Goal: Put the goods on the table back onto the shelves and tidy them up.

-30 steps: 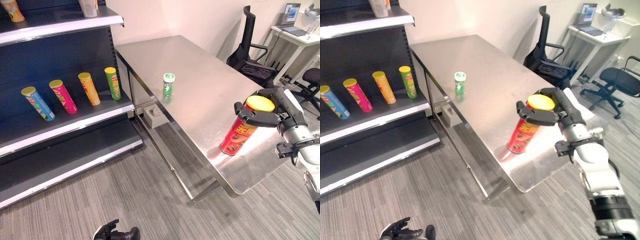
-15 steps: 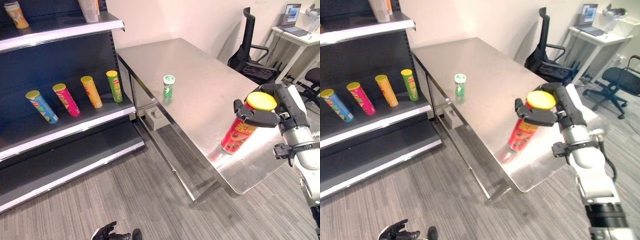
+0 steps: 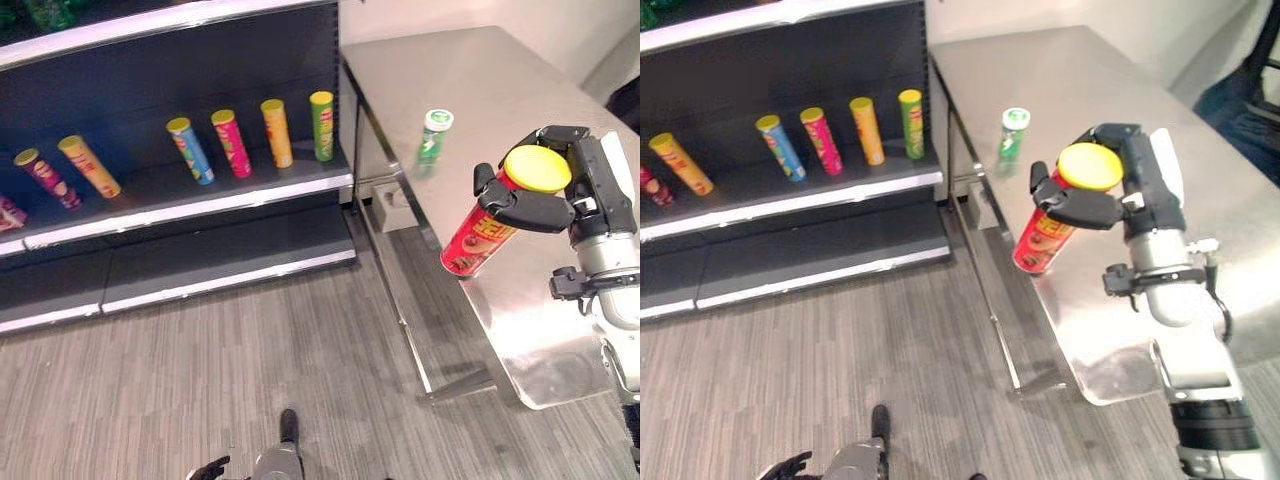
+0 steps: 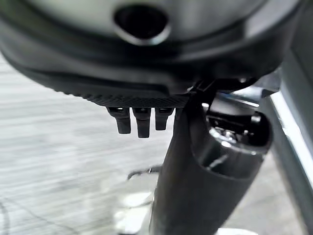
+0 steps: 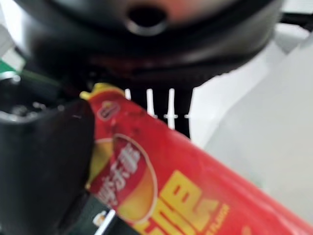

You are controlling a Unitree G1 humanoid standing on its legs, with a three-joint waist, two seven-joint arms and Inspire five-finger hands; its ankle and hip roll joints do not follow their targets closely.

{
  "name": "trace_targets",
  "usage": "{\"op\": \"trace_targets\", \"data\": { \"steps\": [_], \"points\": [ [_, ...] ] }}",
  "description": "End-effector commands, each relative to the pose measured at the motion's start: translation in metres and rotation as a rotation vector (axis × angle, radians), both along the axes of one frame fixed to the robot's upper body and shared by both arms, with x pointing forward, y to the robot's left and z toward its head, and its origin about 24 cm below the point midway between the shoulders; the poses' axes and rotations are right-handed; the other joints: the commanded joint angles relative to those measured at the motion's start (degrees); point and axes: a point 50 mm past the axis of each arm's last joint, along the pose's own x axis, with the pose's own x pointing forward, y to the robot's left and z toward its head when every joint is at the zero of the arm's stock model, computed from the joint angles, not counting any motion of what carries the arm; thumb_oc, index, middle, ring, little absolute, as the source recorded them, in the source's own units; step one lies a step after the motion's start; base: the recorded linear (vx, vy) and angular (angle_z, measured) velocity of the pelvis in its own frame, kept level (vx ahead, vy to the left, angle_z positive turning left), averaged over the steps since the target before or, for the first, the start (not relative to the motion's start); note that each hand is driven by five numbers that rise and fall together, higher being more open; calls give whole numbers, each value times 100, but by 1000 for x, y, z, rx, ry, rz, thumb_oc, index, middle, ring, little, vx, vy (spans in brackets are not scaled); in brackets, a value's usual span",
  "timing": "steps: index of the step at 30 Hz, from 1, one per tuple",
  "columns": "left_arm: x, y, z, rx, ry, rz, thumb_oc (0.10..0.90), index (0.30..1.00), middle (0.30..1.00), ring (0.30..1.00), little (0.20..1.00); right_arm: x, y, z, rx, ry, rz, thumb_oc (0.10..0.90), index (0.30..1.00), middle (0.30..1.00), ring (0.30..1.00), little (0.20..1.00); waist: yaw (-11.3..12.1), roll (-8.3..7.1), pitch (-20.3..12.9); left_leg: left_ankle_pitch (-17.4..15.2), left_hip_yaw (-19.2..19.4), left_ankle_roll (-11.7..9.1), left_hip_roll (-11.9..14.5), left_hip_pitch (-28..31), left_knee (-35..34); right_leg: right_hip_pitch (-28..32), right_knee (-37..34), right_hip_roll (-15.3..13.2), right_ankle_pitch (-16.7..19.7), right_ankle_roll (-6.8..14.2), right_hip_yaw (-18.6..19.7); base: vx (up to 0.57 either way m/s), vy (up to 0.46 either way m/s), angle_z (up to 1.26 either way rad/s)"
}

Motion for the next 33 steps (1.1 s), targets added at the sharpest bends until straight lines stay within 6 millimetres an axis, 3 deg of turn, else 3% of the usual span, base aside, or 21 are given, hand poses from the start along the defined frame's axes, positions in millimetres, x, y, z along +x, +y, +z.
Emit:
{"op": "trace_targets", "data": {
  "steps": [1, 3, 5, 6, 7, 8, 11, 12, 13, 17, 18, 19, 22, 24, 26, 27, 29, 30, 33],
  "points": [
    [35, 15, 12, 81, -107, -68, 800, 900, 900, 900, 900, -23, 7, 82, -47, -411, 30, 400, 300, 300, 300, 300, -183, -131, -420, 148, -105, -332, 620, 292, -258, -437, 27, -590, -37, 619, 480, -42, 373, 30],
    [39, 15, 13, 88, -109, -112, 800, 900, 900, 900, 900, -27, 3, 83, -54, -416, 8, 400, 300, 300, 300, 300, -247, 15, -601, -37, 9, -403, 549, 345, -438, -453, 42, -862, 190, 801, 366, 23, 416, 48],
    [39, 14, 13, 88, -108, -114, 800, 900, 900, 900, 900, -28, 2, 82, -54, -414, 5, 400, 300, 300, 300, 300, -236, 0, -623, -46, 9, -391, 528, 326, -433, -467, 38, -883, 203, 816, 363, 43, 310, 46],
    [48, 16, 16, 105, -119, -160, 800, 900, 900, 900, 900, -29, -2, 78, -51, -410, -25, 400, 300, 300, 300, 300, -240, -37, -682, -252, 0, -341, 264, 304, -371, -465, 84, -1325, 503, 973, 308, 108, 626, 31],
    [54, 23, 20, 129, -136, -177, 800, 900, 900, 900, 900, -29, 0, 77, -42, -417, -31, 400, 300, 300, 300, 300, -216, -195, -676, -486, 51, -108, -155, 295, -329, -589, 302, -1812, 770, 1089, 364, 106, 760, 57],
    [56, 27, 23, 141, -144, -176, 800, 900, 900, 900, 900, -27, 3, 77, -41, -422, -23, 400, 300, 300, 300, 300, -189, -224, -654, -576, 111, -8, -329, 329, -366, -697, 483, -2027, 1001, 1120, 319, 52, 437, 53],
    [57, 38, 26, 170, -146, -146, 800, 900, 900, 900, 900, -21, 14, 77, -38, -424, 14, 400, 300, 300, 300, 300, -116, -270, -606, -773, 266, 182, -578, 431, -421, -919, 950, -2279, 990, 1136, 279, 40, 369, 10],
    [57, 43, 28, 189, -144, -132, 800, 900, 900, 900, 900, -21, 15, 75, -42, -414, 14, 400, 300, 300, 300, 300, -195, -277, -548, -821, 283, 298, -717, 485, -449, -1079, 1328, -2122, 862, 1076, 489, 11, 313, -11],
    [57, 44, 28, 190, -144, -131, 800, 900, 900, 900, 900, -21, 16, 75, -41, -414, 14, 400, 300, 300, 300, 300, -178, -289, -545, -829, 308, 300, -719, 490, -448, -1129, 1398, -2142, 822, 1075, 536, 45, 295, -4],
    [57, 44, 28, 179, -141, -120, 800, 900, 900, 900, 900, -22, 13, 73, -52, -397, 10, 400, 300, 300, 300, 300, -322, -316, -418, -742, 253, 471, -938, 557, -453, -1399, 1475, -1102, 132, 666, 1112, 11, 147, 16],
    [56, 40, 26, 161, -137, -118, 800, 900, 900, 900, 900, -22, 14, 71, -61, -389, 18, 400, 300, 300, 300, 300, -389, -360, -368, -749, 157, 513, -1058, 605, -453, -1551, 1371, -526, -94, 501, 1348, 64, 69, 28],
    [56, 40, 26, 161, -137, -118, 800, 900, 900, 900, 900, -22, 14, 71, -62, -389, 18, 400, 300, 300, 300, 300, -382, -353, -369, -756, 164, 503, -1044, 609, -453, -1555, 1379, -513, -105, 490, 1353, 66, 51, 31],
    [61, 35, 26, 138, -155, -109, 800, 900, 900, 900, 900, -22, 13, 66, -71, -365, 18, 400, 300, 300, 300, 300, -434, -440, -267, -794, -16, 551, -1256, 635, -451, -1707, 1117, 41, -151, 380, 1793, 34, 14, 33],
    [62, 30, 26, 126, -169, -126, 800, 900, 900, 900, 900, -20, 16, 65, -73, -346, 37, 400, 300, 300, 300, 300, -417, -525, -301, -834, -160, 577, -1388, 641, -405, -1422, 689, 155, -55, 330, 1995, 101, -55, 38],
    [57, 24, 22, 101, -167, -105, 800, 900, 900, 900, 900, -18, 21, 62, -62, -342, 70, 400, 300, 300, 300, 300, -365, -507, -426, -857, -157, 560, -1417, 662, -353, -1174, 349, 181, 64, 336, 1948, 123, -94, 36],
    [59, 16, 22, 72, -189, -92, 800, 900, 900, 900, 900, -16, 27, 57, -65, -317, 99, 400, 300, 300, 300, 300, -311, -517, -347, -1077, -214, 450, -1378, 409, 435, -979, 173, 159, 58, 317, 1854, 40, -110, 12],
    [62, 14, 23, 66, -199, -92, 800, 900, 900, 900, 900, -16, 29, 56, -62, -315, 112, 400, 300, 300, 300, 300, -341, -507, -293, -1210, -269, 369, -1333, 159, 863, -908, 129, 132, 36, 282, 1741, 11, -59, 33],
    [64, 9, 23, 52, -211, -98, 800, 900, 900, 900, 900, -15, 30, 50, -79, -287, 109, 400, 300, 300, 300, 300, -329, -481, -209, -1177, -180, 275, -1166, -104, 1205, -759, 79, 82, -48, 231, 1600, 46, 88, 84],
    [61, 5, 21, 45, -204, -81, 800, 900, 900, 900, 900, -12, 37, 39, -71, -244, 132, 400, 300, 300, 300, 300, -305, -434, -211, -860, -329, 203, -702, -231, 834, -735, 46, -67, -40, 320, 1466, 57, 157, 63]
  ]
}}
